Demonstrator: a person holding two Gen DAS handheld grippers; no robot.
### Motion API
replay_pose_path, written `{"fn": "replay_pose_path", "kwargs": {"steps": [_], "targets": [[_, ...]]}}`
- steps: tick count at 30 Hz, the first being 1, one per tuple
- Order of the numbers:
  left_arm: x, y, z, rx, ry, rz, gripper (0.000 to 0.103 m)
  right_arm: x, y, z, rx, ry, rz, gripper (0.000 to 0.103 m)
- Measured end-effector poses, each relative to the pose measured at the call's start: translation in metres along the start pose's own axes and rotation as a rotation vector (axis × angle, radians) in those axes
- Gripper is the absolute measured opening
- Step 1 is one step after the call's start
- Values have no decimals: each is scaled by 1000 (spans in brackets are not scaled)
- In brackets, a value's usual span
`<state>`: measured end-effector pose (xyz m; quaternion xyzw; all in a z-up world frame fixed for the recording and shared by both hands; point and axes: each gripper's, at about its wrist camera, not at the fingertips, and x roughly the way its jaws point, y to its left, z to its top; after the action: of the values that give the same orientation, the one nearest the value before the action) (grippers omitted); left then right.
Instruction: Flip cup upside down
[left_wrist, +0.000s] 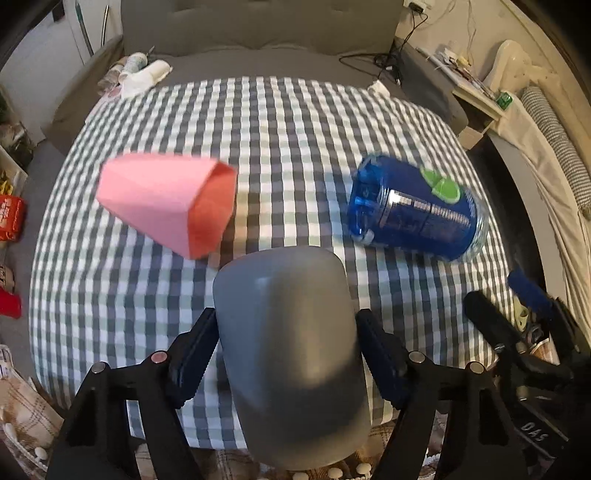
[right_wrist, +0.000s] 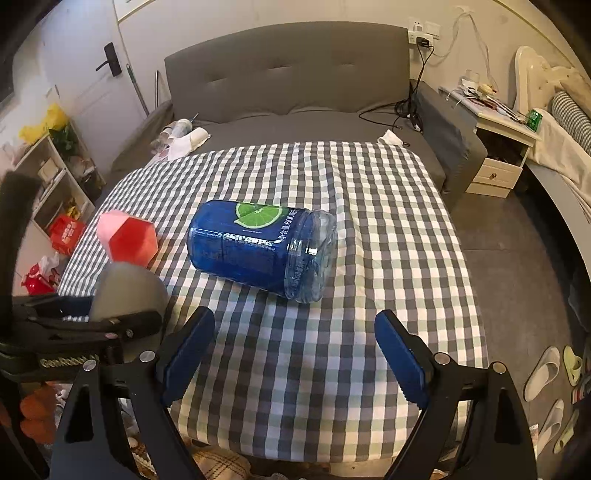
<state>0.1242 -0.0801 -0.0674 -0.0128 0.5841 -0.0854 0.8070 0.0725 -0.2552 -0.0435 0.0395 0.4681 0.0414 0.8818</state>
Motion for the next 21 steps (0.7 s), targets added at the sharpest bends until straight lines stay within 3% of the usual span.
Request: {"fn": "replay_pose_path", "kwargs": {"steps": [13,21], "targets": [[-32,4,13,14,-289,70,75,5,-5,-2,13,11,-23,89],[-14,-3,5,62,-318,85,74,5,-7,-2,13,10,-28,89]]}}
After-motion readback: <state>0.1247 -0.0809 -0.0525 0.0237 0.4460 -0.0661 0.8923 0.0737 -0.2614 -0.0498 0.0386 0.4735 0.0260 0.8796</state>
